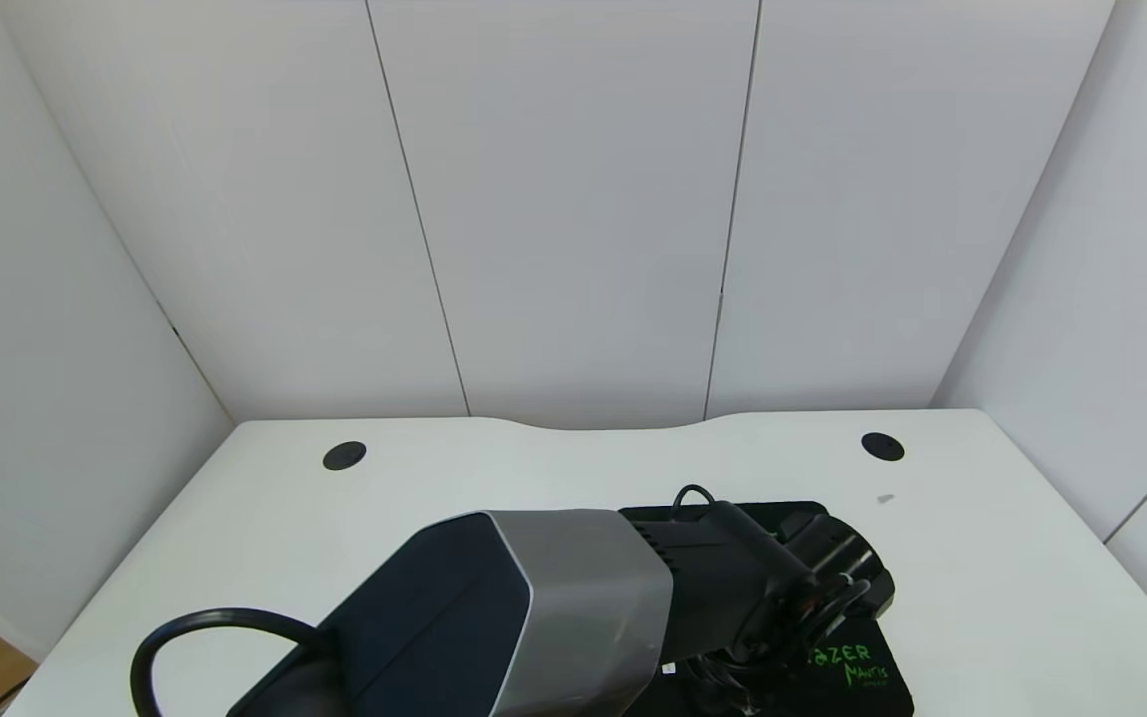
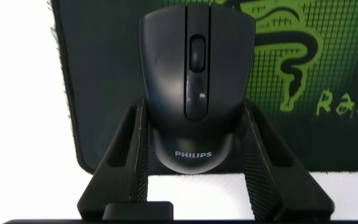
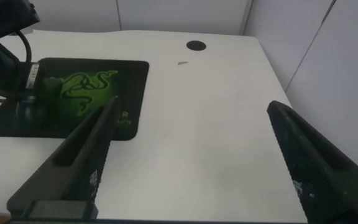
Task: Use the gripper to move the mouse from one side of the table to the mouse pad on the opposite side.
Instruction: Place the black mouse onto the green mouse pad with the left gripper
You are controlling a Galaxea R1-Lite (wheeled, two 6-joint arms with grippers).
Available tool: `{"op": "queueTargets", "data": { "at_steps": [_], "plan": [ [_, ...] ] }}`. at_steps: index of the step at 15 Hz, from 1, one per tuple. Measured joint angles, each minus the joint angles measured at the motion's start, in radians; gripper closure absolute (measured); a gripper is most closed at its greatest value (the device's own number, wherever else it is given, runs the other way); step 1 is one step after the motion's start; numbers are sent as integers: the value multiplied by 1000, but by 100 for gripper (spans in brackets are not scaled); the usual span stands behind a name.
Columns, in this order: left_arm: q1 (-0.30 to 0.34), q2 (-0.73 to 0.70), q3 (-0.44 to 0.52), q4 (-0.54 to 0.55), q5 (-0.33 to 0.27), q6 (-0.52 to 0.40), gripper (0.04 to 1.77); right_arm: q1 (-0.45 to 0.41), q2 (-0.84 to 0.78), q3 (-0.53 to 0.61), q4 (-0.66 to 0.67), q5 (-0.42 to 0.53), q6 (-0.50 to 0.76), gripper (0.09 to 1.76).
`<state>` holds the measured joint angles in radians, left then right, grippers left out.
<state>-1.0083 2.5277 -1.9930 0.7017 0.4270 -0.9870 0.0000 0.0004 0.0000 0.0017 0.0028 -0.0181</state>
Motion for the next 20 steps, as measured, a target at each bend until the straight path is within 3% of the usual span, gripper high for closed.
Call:
{"op": "queueTargets", "data": {
  "at_steps": [10, 16, 20],
  "plan": [
    [7, 19, 0, -5, 27, 6, 92, 0, 0, 0, 0, 0, 0, 14],
    [7, 21, 0, -3, 29, 7, 50, 0, 0, 0, 0, 0, 0, 14],
    [7, 19, 0, -4, 34, 7, 34, 0, 0, 0, 0, 0, 0, 14]
  ]
}}
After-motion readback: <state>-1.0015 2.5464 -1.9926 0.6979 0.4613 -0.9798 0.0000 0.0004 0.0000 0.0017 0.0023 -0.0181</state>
